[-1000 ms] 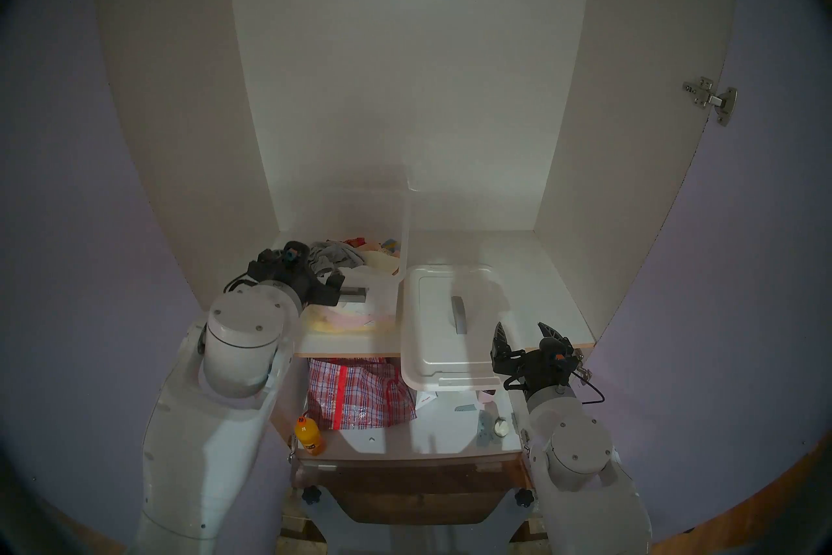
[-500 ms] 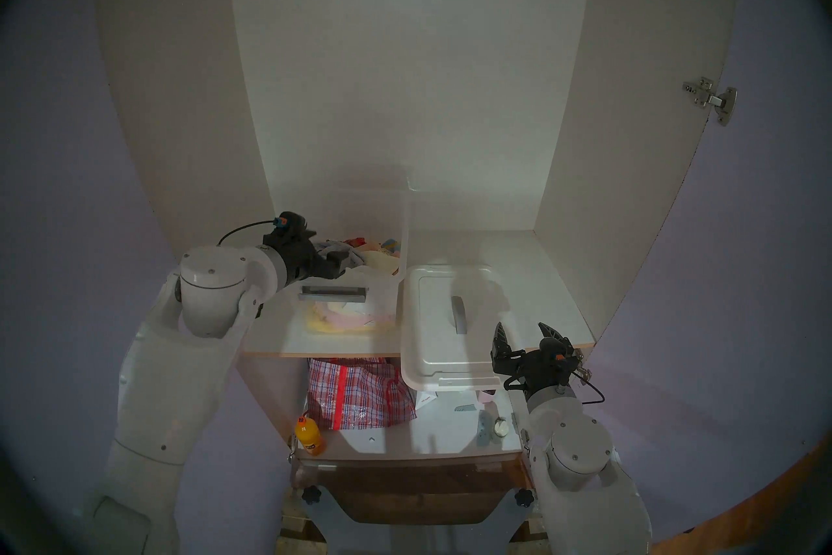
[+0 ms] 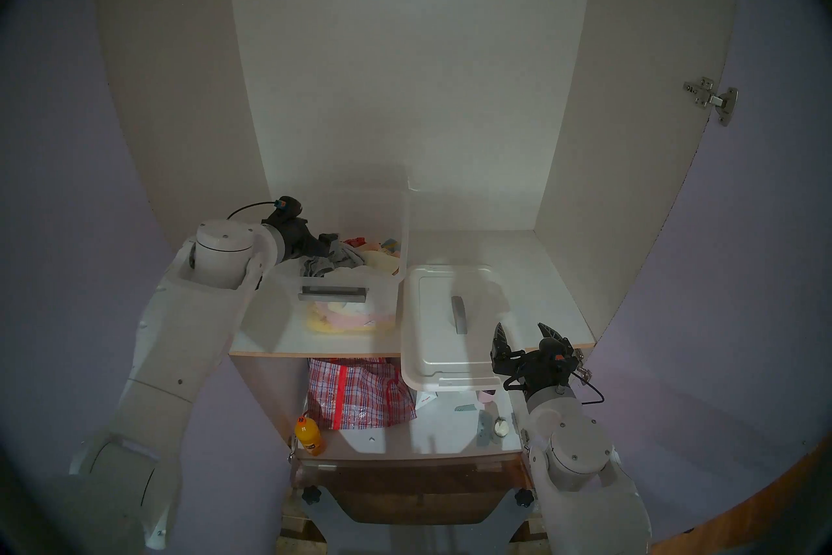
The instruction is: Take clothing out of the storage bin and put the lid back on the bin
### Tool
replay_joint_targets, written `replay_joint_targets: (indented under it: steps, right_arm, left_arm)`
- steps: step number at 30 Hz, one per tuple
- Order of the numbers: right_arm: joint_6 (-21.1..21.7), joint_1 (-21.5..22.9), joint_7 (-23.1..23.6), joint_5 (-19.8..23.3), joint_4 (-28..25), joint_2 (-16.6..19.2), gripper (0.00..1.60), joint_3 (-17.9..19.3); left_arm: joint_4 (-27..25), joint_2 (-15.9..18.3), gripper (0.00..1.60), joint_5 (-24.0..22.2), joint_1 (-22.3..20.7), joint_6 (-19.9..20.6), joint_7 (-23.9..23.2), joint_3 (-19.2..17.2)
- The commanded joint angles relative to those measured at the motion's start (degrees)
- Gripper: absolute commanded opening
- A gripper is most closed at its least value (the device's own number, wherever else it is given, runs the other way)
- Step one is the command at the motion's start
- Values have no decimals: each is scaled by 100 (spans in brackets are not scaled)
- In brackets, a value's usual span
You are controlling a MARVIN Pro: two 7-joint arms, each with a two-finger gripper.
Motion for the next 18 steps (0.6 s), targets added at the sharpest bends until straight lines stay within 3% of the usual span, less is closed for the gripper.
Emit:
replay_joint_targets:
  steps: [1, 7, 10, 13, 18]
  right_arm:
    - [-25, 51, 1, -3, -145, -6, 160, -11]
    - [-12, 42, 0, -5, -163, -6, 160, -11]
    - [-14, 43, 0, -5, -162, -6, 160, -11]
    - [-17, 45, 1, -4, -157, -6, 160, -11]
    - [-20, 47, 1, -4, -154, -6, 160, -11]
  left_arm:
    - [-148, -40, 160, 78, -419, -385, 28, 37]
    - [-114, -20, 160, 76, -432, -534, 41, 76]
    - [80, -15, 160, -120, -596, -509, -235, 44]
    - [483, 2, 160, -320, -921, -530, -675, 77]
    - [1517, 65, 160, -300, -1671, -297, -1601, 479]
